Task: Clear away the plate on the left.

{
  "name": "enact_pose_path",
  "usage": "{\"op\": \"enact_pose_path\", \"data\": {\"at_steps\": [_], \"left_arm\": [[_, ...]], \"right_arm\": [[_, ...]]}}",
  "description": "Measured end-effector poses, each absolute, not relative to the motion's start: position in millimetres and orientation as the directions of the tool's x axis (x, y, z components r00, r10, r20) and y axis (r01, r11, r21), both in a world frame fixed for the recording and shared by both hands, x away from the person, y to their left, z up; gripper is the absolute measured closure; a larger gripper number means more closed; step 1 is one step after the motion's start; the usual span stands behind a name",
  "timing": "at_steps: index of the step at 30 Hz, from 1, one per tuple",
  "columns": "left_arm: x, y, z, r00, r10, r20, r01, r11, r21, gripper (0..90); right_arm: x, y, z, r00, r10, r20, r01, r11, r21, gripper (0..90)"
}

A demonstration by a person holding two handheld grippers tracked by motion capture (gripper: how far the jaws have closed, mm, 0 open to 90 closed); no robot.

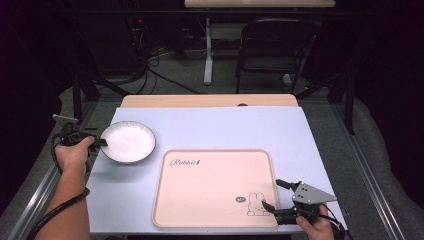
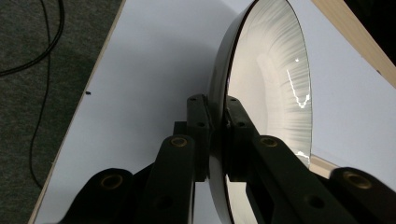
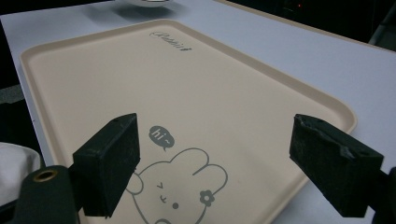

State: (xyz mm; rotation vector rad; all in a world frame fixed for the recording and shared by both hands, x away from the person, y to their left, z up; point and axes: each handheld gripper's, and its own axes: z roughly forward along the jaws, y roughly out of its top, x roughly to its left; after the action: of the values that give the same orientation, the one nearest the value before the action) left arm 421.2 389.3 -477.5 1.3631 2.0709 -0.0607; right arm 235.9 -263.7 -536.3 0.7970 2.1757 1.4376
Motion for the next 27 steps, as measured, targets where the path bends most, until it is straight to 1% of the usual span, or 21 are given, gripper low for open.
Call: {"op": "enact_pose_path", "data": {"at_steps": [8,15,27], "left_arm": [[420.9,389.1,-470.8,-0.236,0.797,-0.556,0.833,0.46,0.307,83.2],[421.1,387.1,-465.8,-0.226,0.801,-0.554,0.838,0.45,0.309,83.0],[423.1,377.7,-456.8,-0.178,0.805,-0.566,0.851,0.415,0.322,82.9]], "right_arm": [[235.9,-263.7,-536.3,-0.751,0.66,-0.026,0.235,0.304,0.923,15.3],[235.8,-263.7,-536.3,-0.751,0.66,-0.026,0.235,0.304,0.923,15.2],[235.8,-263.8,-536.3,-0.751,0.66,-0.028,0.233,0.305,0.923,15.2]]}}
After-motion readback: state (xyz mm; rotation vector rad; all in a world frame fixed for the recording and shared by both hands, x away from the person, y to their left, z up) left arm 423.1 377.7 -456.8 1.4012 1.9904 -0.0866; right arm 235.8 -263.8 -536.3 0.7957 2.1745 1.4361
